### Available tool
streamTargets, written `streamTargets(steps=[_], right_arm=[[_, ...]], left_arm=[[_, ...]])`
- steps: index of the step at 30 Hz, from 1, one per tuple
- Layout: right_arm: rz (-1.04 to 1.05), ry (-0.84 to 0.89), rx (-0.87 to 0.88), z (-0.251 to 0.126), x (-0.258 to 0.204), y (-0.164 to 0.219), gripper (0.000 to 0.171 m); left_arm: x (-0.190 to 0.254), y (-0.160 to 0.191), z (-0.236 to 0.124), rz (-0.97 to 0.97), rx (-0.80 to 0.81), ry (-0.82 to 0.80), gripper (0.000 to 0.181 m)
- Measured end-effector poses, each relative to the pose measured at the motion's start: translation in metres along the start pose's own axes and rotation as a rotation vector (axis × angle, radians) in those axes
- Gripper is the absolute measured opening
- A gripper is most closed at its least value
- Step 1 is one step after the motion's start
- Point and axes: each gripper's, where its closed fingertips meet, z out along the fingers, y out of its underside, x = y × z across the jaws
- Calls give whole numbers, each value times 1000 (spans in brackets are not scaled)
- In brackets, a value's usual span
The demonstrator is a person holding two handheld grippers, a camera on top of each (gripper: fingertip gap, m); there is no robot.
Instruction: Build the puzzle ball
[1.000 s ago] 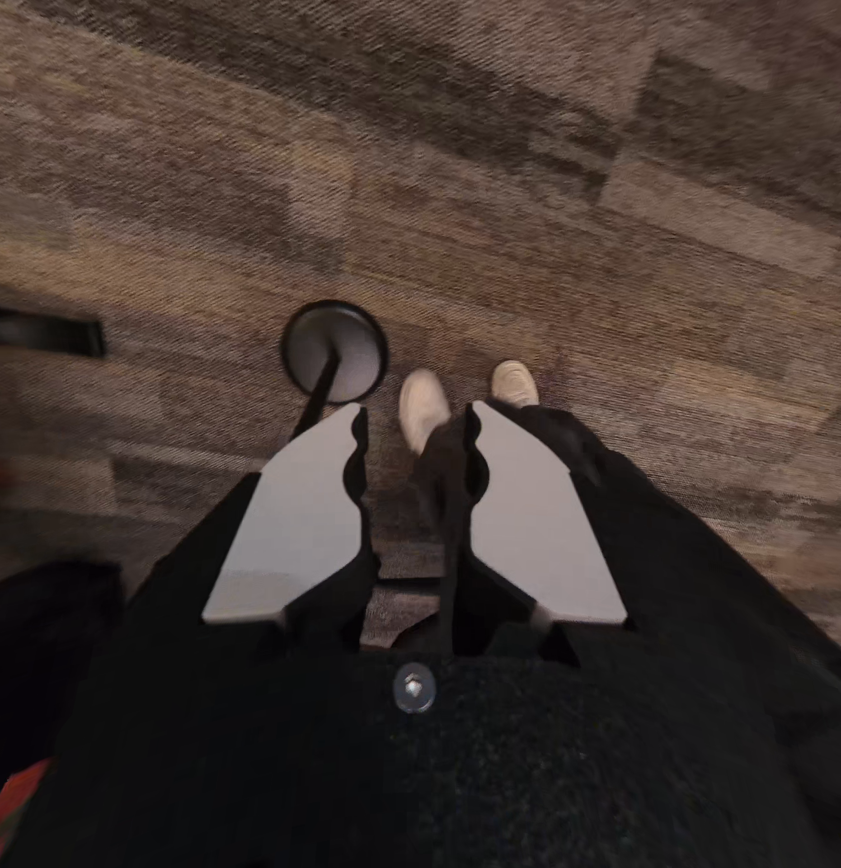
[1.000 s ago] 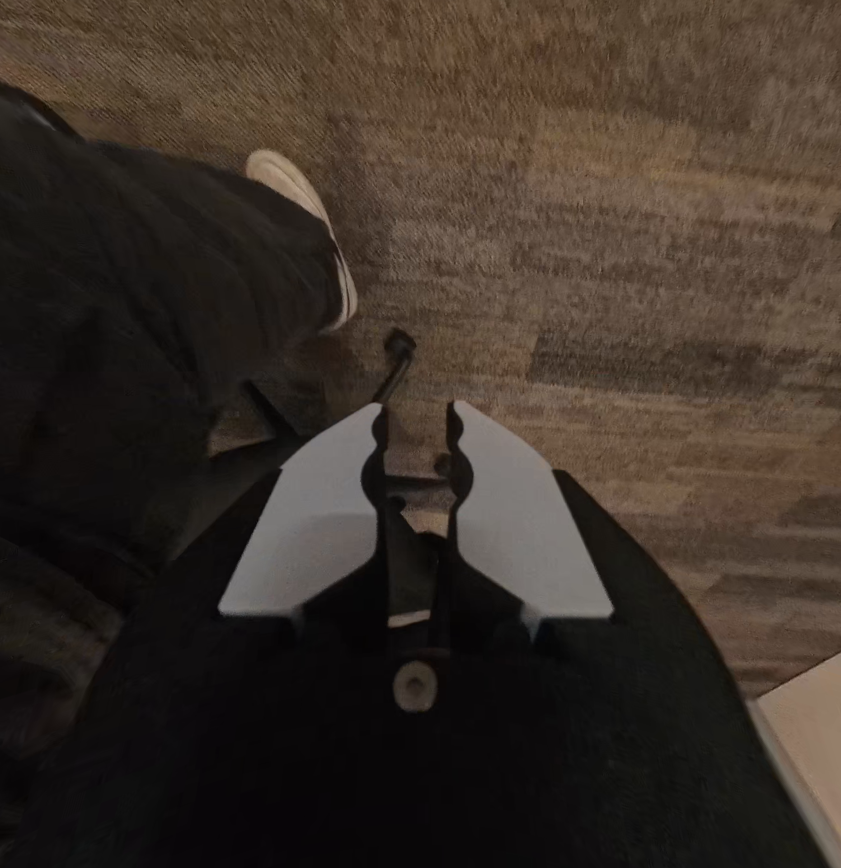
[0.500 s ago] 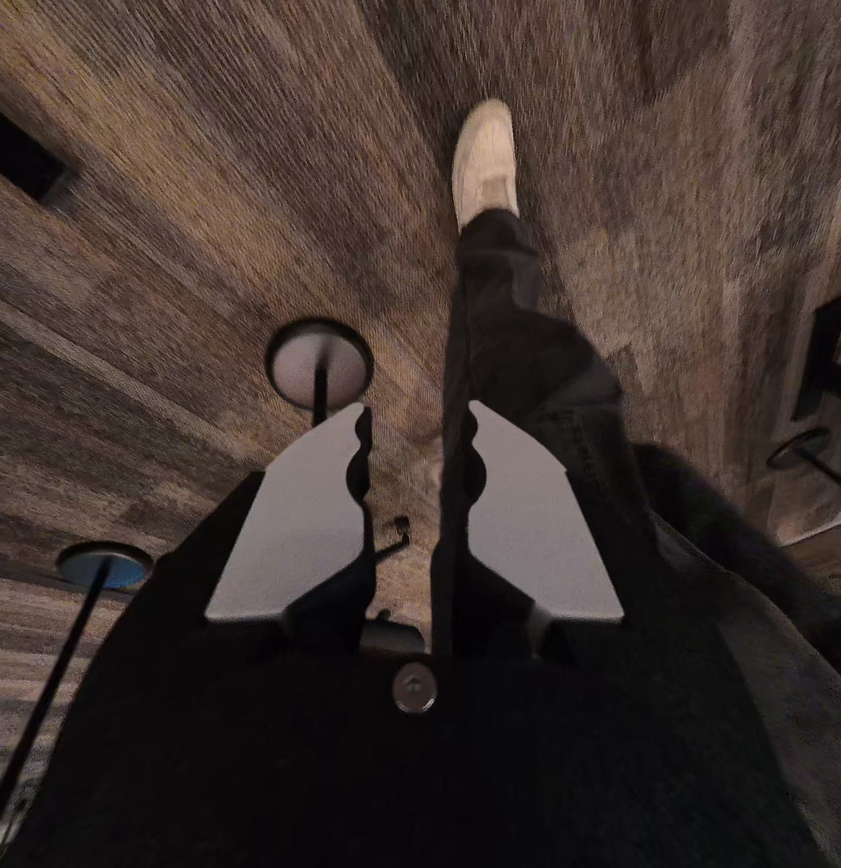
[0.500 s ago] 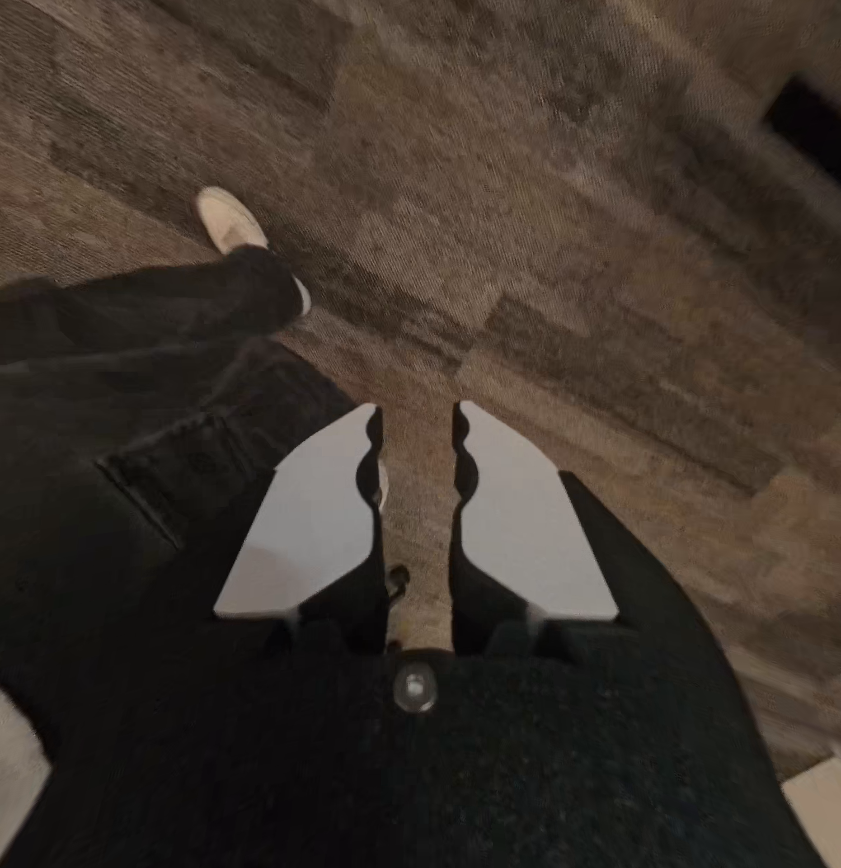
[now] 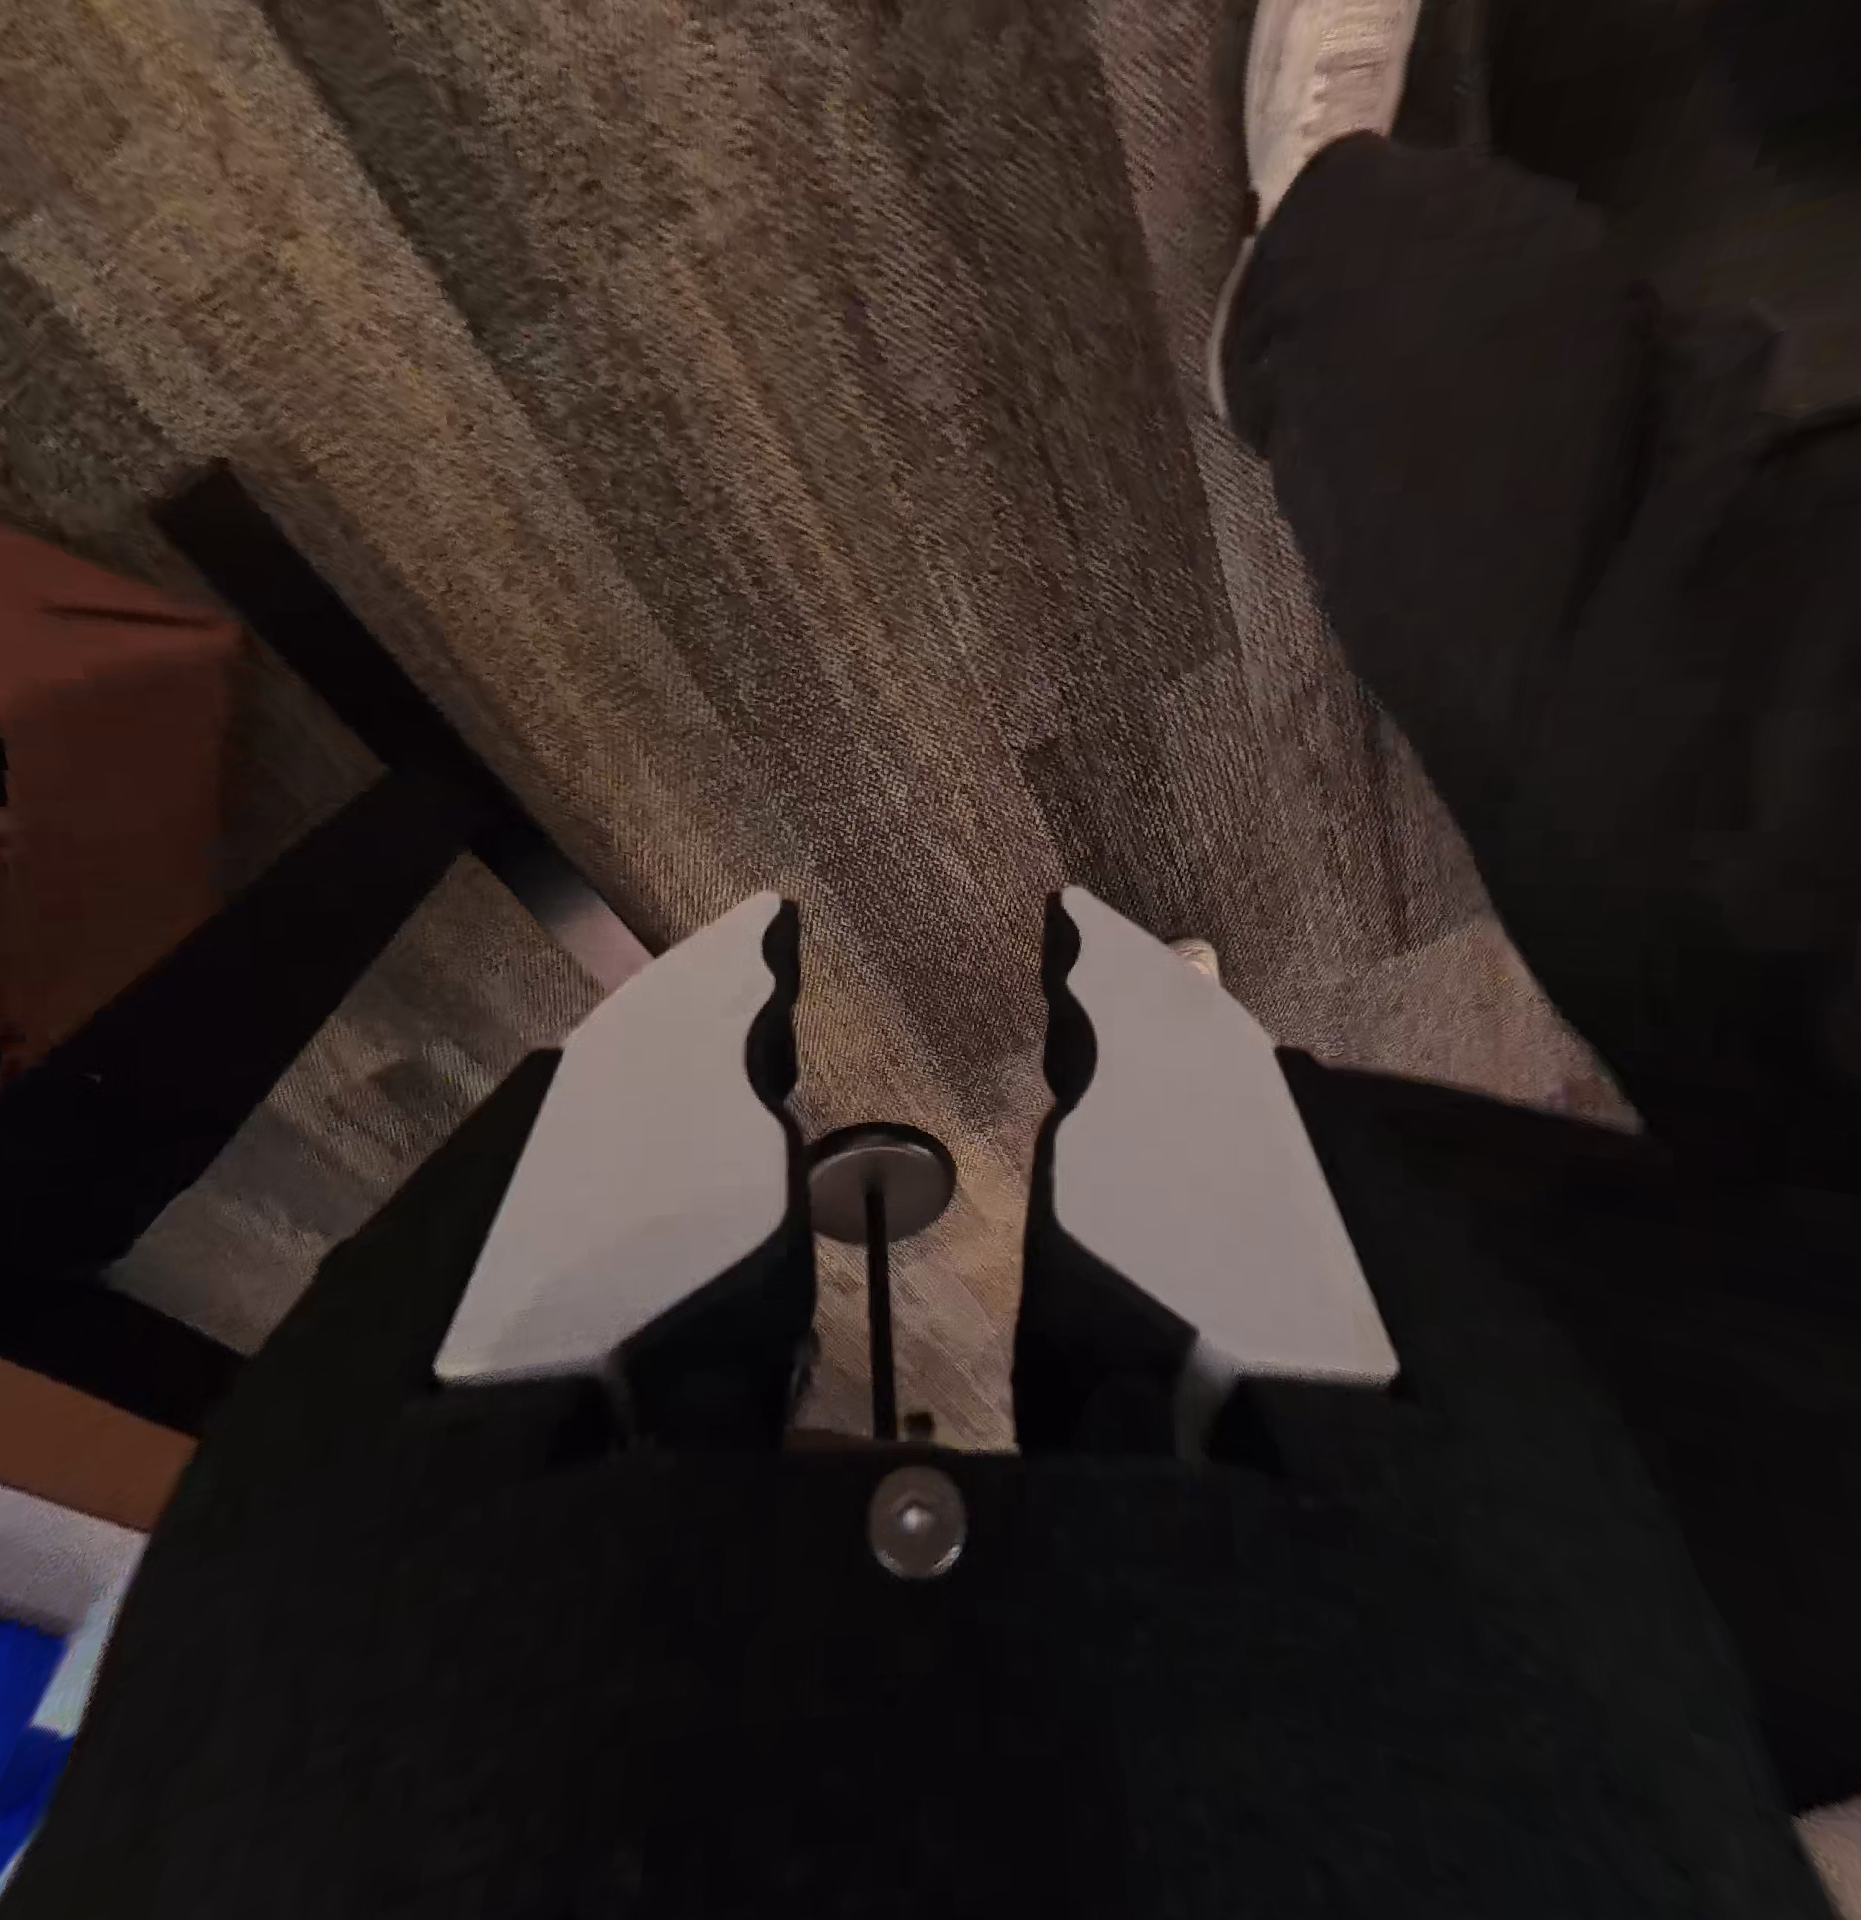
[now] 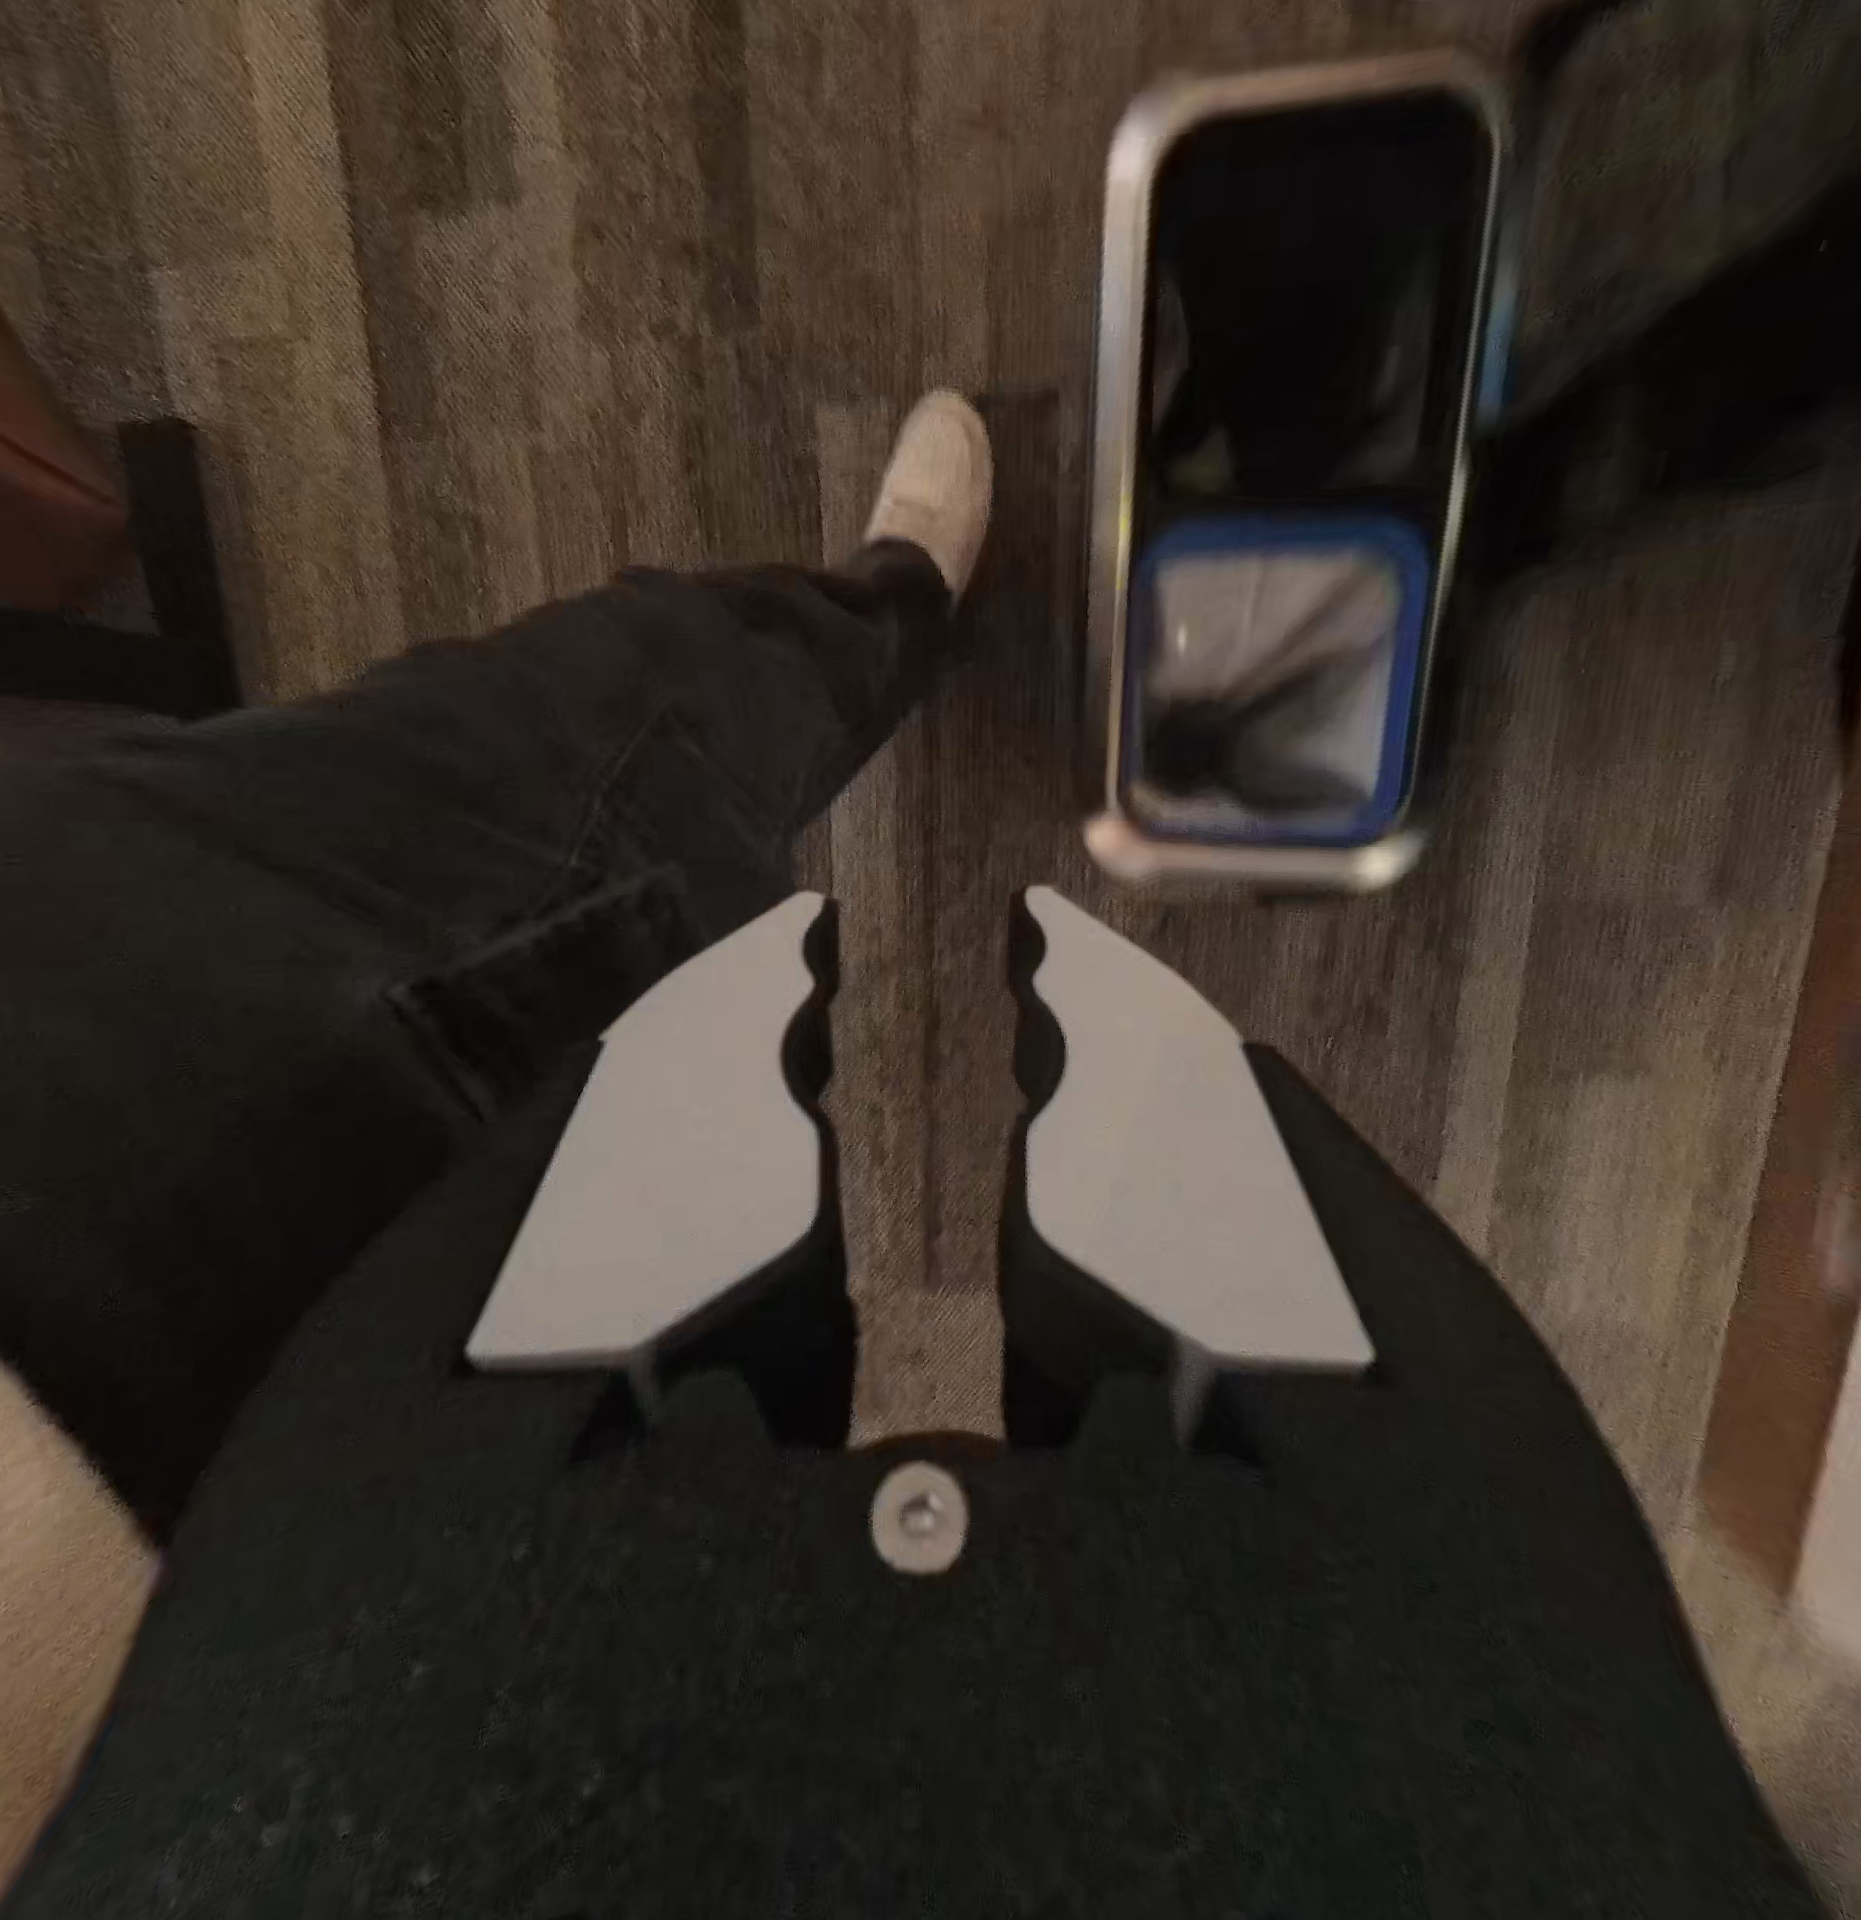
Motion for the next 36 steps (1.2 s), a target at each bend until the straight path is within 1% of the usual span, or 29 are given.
streamTargets(steps=[2, 4, 5, 7, 9, 11, 12, 14, 17, 20, 22, 23, 24, 26, 28, 29, 30, 31, 32, 33, 36], right_arm=[[-89, -78, 38, 61, 10, -122, 35], [-124, -167, 64, 127, 15, -237, 39], [-139, -199, 61, 165, 19, -289, 40], [-159, -204, 71, 244, 33, -384, 43], [-136, -205, 65, 335, 53, -462, 46], [-68, -189, 60, 428, 82, -525, 46], [-32, -161, 57, 475, 100, -551, 46], [52, -142, 13, 565, 132, -588, 48], [103, -114, 1, 689, 173, -633, 46], [140, -105, -72, 803, 208, -647, 46], [132, -77, -110, 871, 230, -646, 41], [120, -58, -139, 905, 241, -643, 43], [113, -86, -163, 939, 244, -642, 44], [55, -64, -216, 991, 254, -639, 46], [-11, -73, -223, 1026, 255, -642, 47], [-45, -93, -241, 1040, 252, -642, 50], [-105, -49, -274, 1051, 258, -639, 53], [-157, -15, -294, 1060, 262, -637, 52], [-209, 6, -276, 1063, 263, -640, 47], [-268, 53, -272, 1064, 269, -640, 37], [-252, 49, -256, 1064, 270, -638, 37]], left_arm=[[-26, -33, 5, -122, -75, -9, 44], [-45, -75, 9, -237, -110, 8, 42], [-55, -98, 11, -266, -120, 5, 43], [-74, -150, 18, -295, -106, -2, 43], [-89, -196, 31, -318, -110, -4, 44], [-101, -237, 45, -328, -107, -3, 44], [-106, -255, 55, -321, -119, -7, 44], [-114, -282, 81, -289, -185, 5, 45], [-123, -304, 125, -196, -365, 39, 46], [-136, -323, 152, -118, -529, 60, 49], [-145, -336, 156, -120, -609, 71, 48], [-147, -343, 155, -135, -632, 80, 48], [-152, -350, 153, -153, -645, 77, 48], [-155, -358, 145, -203, -681, 81, 47], [-153, -357, 136, -252, -748, 111, 47], [-151, -356, 132, -260, -783, 131, 47], [-150, -356, 127, -253, -814, 143, 48], [-150, -357, 124, -238, -838, 149, 47], [-150, -359, 121, -231, -853, 156, 47], [-151, -362, 120, -233, -863, 158, 47], [-145, -373, 121, -273, -870, 180, 47]])
